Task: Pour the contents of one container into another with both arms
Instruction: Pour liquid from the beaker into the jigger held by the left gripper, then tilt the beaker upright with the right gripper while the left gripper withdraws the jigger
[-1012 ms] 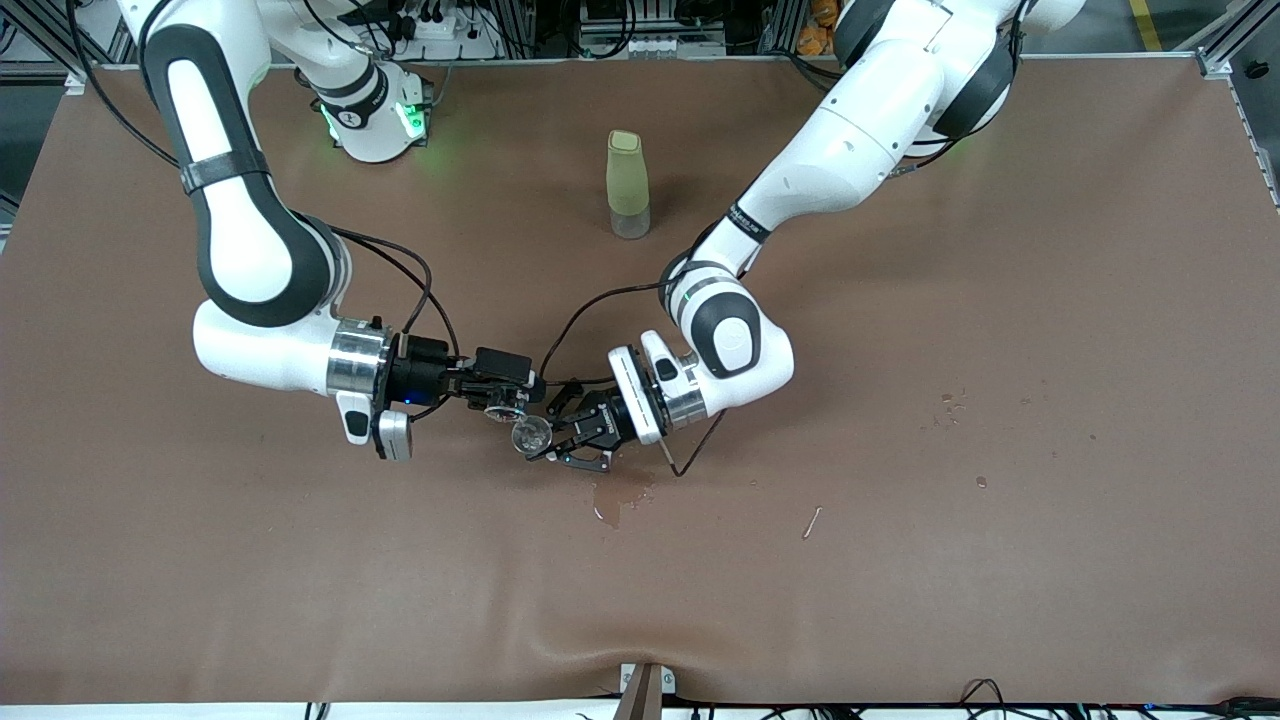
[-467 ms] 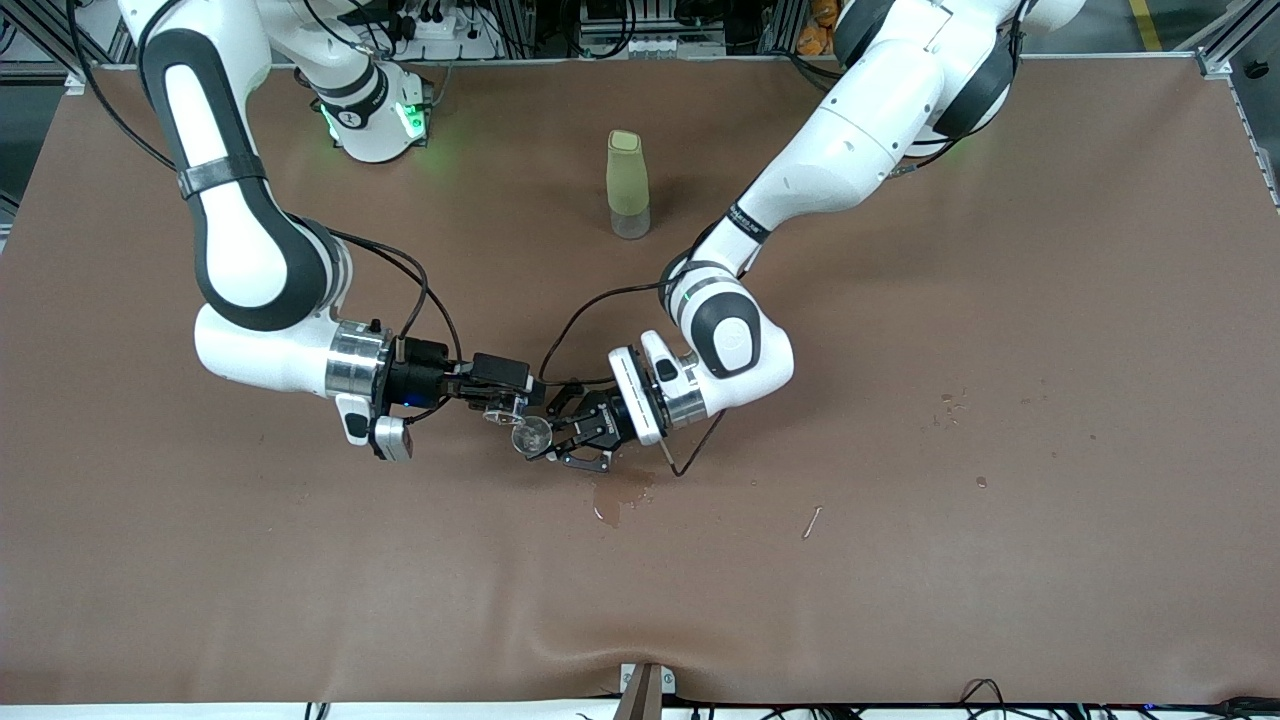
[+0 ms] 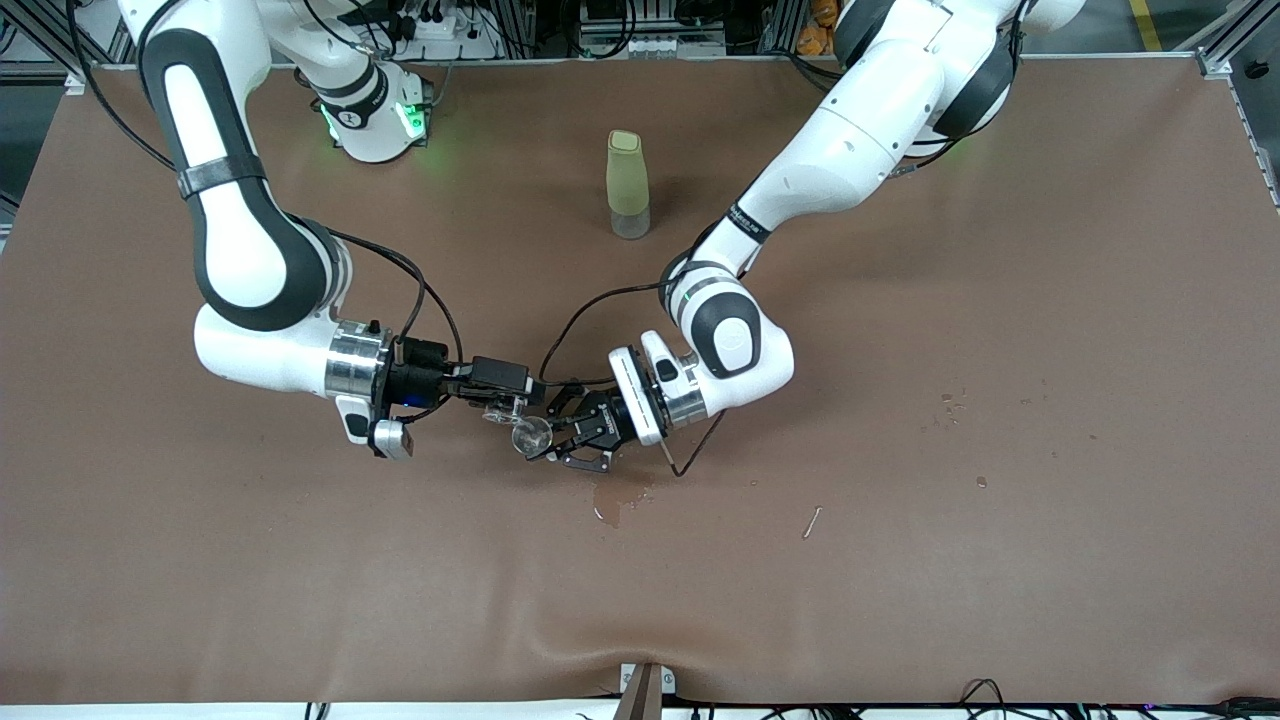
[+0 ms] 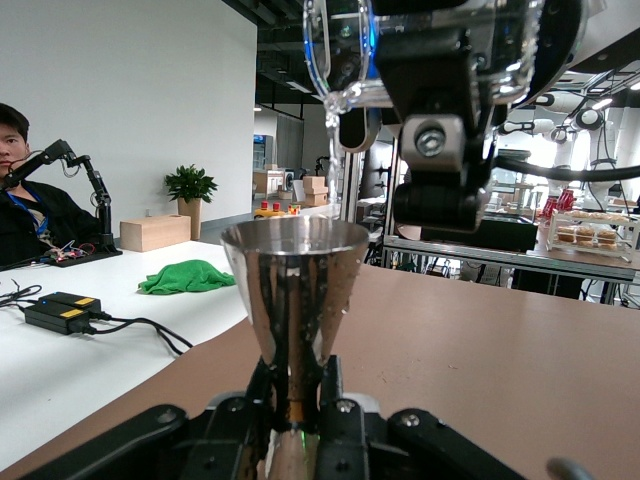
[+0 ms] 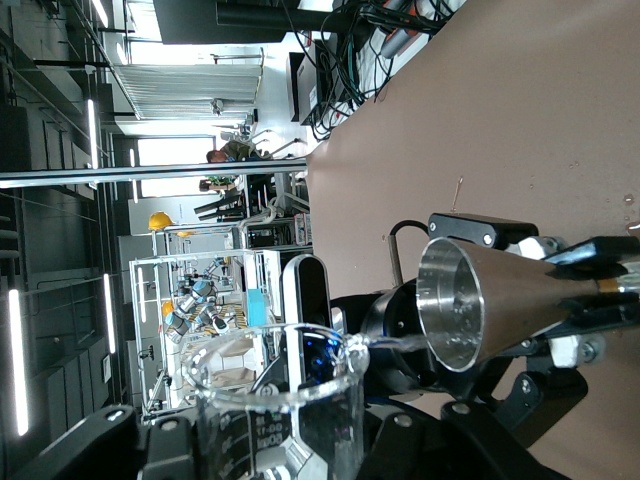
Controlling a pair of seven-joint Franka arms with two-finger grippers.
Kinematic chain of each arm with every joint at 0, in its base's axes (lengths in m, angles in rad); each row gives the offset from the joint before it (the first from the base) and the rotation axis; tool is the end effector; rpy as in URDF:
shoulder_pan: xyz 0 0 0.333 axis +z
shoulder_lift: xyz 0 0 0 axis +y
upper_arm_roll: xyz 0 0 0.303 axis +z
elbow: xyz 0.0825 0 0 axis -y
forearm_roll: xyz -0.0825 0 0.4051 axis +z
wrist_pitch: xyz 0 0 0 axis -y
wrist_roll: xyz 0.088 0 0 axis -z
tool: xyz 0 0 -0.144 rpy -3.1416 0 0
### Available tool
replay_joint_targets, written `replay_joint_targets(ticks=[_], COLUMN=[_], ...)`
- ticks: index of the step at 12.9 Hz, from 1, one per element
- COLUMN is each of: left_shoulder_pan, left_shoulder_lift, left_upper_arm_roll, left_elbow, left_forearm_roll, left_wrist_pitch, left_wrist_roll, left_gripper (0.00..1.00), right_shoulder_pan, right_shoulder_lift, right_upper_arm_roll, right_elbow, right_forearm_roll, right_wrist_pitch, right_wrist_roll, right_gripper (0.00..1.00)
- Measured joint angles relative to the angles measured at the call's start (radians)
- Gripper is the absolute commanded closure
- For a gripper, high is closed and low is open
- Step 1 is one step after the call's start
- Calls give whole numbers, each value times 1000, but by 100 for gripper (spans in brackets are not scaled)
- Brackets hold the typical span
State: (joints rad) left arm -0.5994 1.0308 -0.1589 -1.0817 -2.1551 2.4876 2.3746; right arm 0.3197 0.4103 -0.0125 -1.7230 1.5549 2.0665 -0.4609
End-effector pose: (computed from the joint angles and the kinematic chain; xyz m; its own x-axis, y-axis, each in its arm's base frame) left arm 0.6334 -0.5549 0.2096 0.0885 -0.0181 0.9959 -0.9376 -0.3390 0.0772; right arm 0.6469 0.2951 0.3523 0.9916 -0.1241 -0.0361 -0.0681 -0.2636 -0.9622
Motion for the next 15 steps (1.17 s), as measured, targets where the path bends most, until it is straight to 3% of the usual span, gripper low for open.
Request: replay_joint_targets(ticks=[7, 15], left_shoulder_pan=[0, 13], left_shoulder_lift=[0, 0], left_upper_arm_roll=[0, 0], left_elbow=[0, 6], left_forearm_roll=[-1, -2], left_wrist_pitch=[0, -1], left_wrist_roll=[-1, -1], left_gripper=[100, 100], right_shoulder_pan=[0, -11], right_shoulder_lift=[1, 60], right_upper_arm_roll=[0, -5], right_elbow=[2, 77], right_forearm_roll=[1, 3], right_wrist_pitch=[-15, -21], right_wrist_roll=[32, 74], right_gripper=[100, 100])
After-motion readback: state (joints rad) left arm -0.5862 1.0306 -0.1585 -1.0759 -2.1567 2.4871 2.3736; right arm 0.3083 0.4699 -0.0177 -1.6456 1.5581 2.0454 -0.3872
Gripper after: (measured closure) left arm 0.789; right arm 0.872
